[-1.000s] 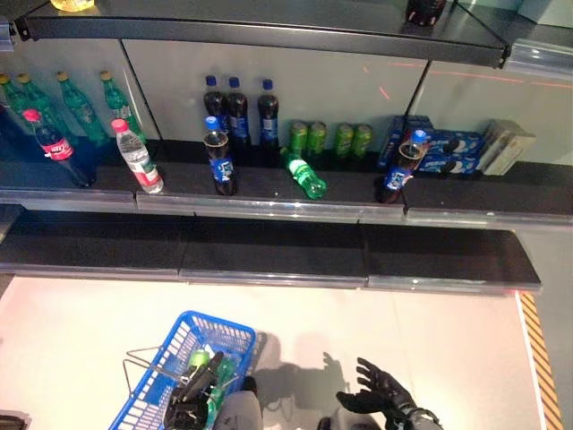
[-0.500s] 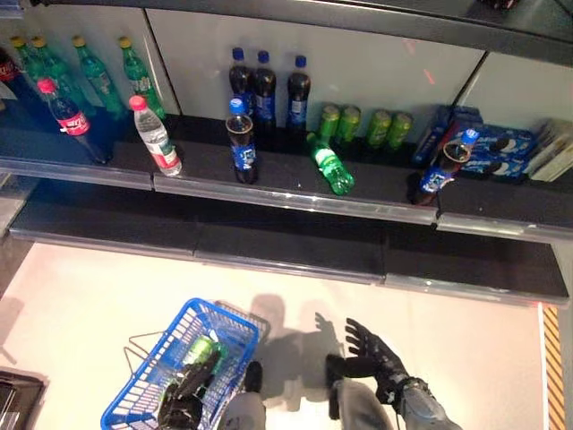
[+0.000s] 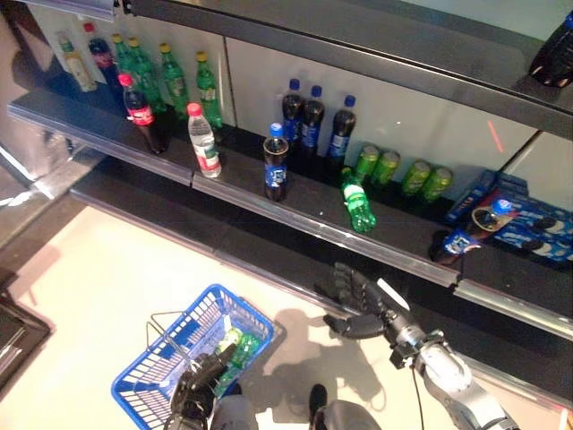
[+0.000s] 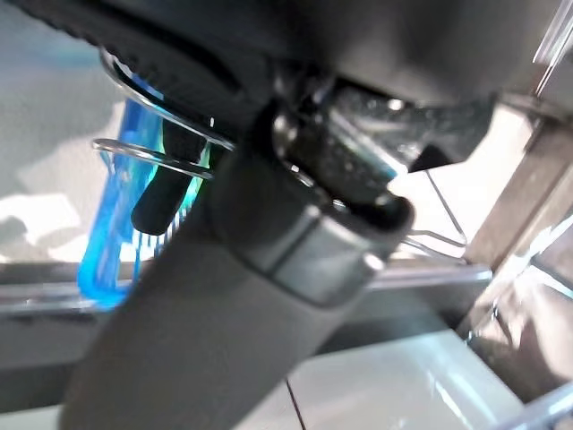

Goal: Pick up the drink and place into the basket.

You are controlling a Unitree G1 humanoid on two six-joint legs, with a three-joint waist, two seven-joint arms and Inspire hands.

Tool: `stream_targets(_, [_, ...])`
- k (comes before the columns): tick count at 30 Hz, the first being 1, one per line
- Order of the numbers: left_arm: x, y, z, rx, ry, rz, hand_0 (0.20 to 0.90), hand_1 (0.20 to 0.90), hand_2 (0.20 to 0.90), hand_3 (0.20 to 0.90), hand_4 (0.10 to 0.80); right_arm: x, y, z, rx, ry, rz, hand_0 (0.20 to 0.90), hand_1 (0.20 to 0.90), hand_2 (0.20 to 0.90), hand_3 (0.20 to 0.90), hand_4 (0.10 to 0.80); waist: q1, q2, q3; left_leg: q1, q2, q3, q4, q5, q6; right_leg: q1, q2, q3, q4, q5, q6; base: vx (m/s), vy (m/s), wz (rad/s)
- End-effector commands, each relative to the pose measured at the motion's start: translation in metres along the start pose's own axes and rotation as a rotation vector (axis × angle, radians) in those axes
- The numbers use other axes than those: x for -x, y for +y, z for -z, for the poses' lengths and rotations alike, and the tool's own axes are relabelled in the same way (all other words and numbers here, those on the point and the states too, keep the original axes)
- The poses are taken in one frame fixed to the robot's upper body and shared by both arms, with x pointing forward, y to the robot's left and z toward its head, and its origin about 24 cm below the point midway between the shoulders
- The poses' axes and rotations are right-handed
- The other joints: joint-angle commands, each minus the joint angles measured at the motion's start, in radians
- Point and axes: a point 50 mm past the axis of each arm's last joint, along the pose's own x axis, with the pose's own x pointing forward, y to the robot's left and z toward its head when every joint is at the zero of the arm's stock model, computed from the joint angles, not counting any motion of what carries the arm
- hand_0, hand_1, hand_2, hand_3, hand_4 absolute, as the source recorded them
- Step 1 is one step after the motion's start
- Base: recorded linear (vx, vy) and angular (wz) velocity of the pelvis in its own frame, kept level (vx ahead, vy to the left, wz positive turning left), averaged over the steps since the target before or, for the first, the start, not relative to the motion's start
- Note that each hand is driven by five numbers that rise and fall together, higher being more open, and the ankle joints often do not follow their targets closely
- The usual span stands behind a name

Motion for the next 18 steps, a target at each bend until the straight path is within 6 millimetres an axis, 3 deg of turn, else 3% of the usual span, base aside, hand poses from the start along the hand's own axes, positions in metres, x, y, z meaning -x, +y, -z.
stream_targets(1, [-0.003, -0.031, -0.039, -0.126, -0.191, 0.251, 0.3, 0.3, 0.3, 0.2, 0.1, 0.003, -0.005, -0.056, -0.007, -0.298, -0.06, 0.9, 0.9, 0.9, 0.9, 0.8, -0.009, -0.015, -0.066, 0.028, 0.003, 0.003, -0.033, 0.021, -0.013, 0.022, -0.038, 0.005, -0.095, 0.101, 0.093, 0.088, 0.186, 0.13])
stream_targets(3, [-0.004, -0.037, -0.04, -0.169, -0.186, 0.283, 0.3, 0.3, 0.3, 0.2, 0.1, 0.007, -0.011, -0.074, 0.008, -0.385, -0.034, 0.9, 0.9, 0.9, 0.9, 0.8, -0.025, -0.001, -0.086, 0.077, -0.01, 0.037, -0.075, 0.005, -0.017, 0.026, -0.071, -0.009, -0.112, 0.12, 0.121, 0.115, 0.2, 0.01])
stream_targets(7, [-0.004, -0.034, -0.044, -0.17, -0.195, 0.261, 0.3, 0.3, 0.3, 0.2, 0.1, 0.008, -0.011, -0.085, 0.005, -0.448, 0.007, 0.9, 0.9, 0.9, 0.9, 0.8, -0.03, 0.003, -0.092, 0.094, -0.019, 0.052, -0.08, -0.01, -0.009, 0.026, -0.088, -0.008, -0.115, 0.127, 0.137, 0.058, 0.089, -0.09])
stream_targets(8, [-0.005, -0.031, -0.047, -0.153, -0.204, 0.245, 0.3, 0.3, 0.3, 0.2, 0.1, 0.005, -0.012, -0.097, 0.007, -0.505, 0.055, 0.9, 0.9, 0.9, 0.9, 0.8, -0.031, 0.006, -0.097, 0.101, -0.023, 0.065, -0.075, -0.023, -0.003, 0.023, -0.092, -0.002, -0.109, 0.121, 0.142, 0.041, 0.05, -0.16])
stream_targets(11, [-0.007, -0.034, -0.047, -0.164, -0.2, 0.252, 0.3, 0.3, 0.3, 0.2, 0.1, -0.001, -0.02, -0.114, 0.044, -0.578, 0.209, 0.9, 0.9, 0.9, 0.9, 0.8, -0.027, 0.006, -0.099, 0.104, -0.023, 0.08, -0.057, -0.043, 0.005, 0.027, -0.093, 0.004, -0.107, 0.111, 0.139, 0.061, 0.038, -0.17])
stream_targets(14, [-0.007, -0.036, -0.039, -0.167, -0.184, 0.26, 0.3, 0.3, 0.3, 0.2, 0.1, -0.007, -0.042, -0.133, 0.098, -0.634, 0.463, 0.9, 0.9, 0.9, 0.9, 0.8, -0.017, 0.006, -0.098, 0.109, -0.018, 0.083, -0.036, -0.064, 0.006, 0.046, -0.088, 0.007, -0.118, 0.102, 0.129, 0.069, -0.003, -0.05])
stream_targets(18, [-0.006, -0.032, -0.032, -0.183, -0.155, 0.252, 0.3, 0.3, 0.3, 0.2, 0.1, -0.007, -0.061, -0.136, 0.139, -0.59, 0.656, 0.9, 0.9, 0.9, 0.9, 0.8, -0.004, 0.01, -0.1, 0.119, -0.012, 0.08, -0.035, -0.07, 0.003, 0.062, -0.084, 0.002, -0.123, 0.093, 0.122, 0.073, -0.026, 0.01])
